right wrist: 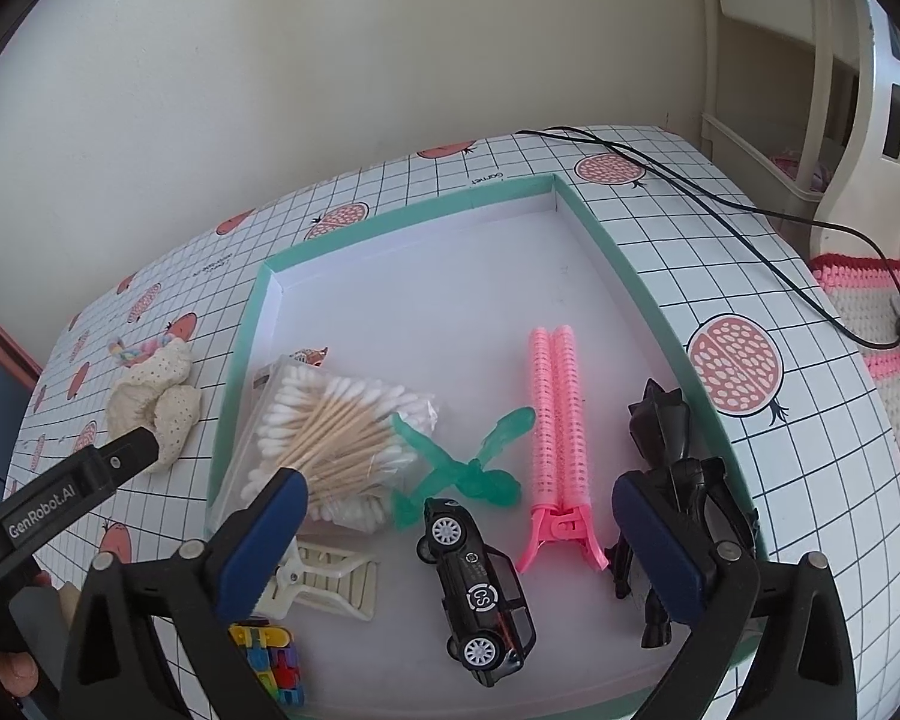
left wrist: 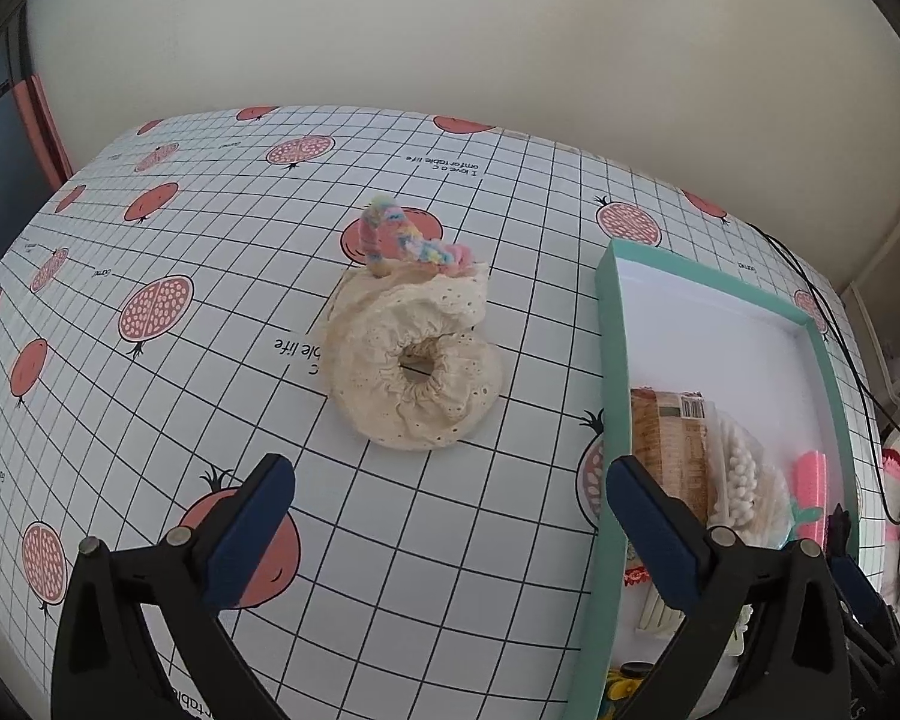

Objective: Organize objects
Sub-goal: 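Move both open tools from the tray to the lace scrunchie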

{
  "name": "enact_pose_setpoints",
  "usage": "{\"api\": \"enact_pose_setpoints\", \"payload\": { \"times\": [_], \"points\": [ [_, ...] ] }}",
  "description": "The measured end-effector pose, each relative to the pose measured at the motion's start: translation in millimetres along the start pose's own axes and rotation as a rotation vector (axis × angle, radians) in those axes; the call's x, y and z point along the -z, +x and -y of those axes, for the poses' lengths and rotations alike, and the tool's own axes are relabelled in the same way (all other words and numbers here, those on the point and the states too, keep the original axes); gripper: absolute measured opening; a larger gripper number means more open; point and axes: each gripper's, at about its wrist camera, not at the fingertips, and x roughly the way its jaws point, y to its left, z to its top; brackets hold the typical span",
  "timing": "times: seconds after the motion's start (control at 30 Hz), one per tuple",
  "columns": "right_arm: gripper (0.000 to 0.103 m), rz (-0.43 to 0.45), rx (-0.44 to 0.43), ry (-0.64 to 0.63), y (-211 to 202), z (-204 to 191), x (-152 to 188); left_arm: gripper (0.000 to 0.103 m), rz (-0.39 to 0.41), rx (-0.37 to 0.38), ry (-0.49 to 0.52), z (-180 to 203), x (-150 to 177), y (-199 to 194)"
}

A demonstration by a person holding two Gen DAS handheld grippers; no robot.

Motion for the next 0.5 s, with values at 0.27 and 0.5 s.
{"api": "enact_pose_setpoints", "payload": {
  "times": [0.27,0.5],
  "points": [
    [0.103,0.013,0.031,-0.033,-5.5,-6.2,-4.1,0.103,-0.019,0.033,-0.038,-5.9,-4.5,-1.3],
    [0.103,0.025,0.019,0.031,-35.1,-14.5,-32.3,0.103,-0.020,0.087,-0.116,-26.1,-27.9,-20.2]
  ]
}}
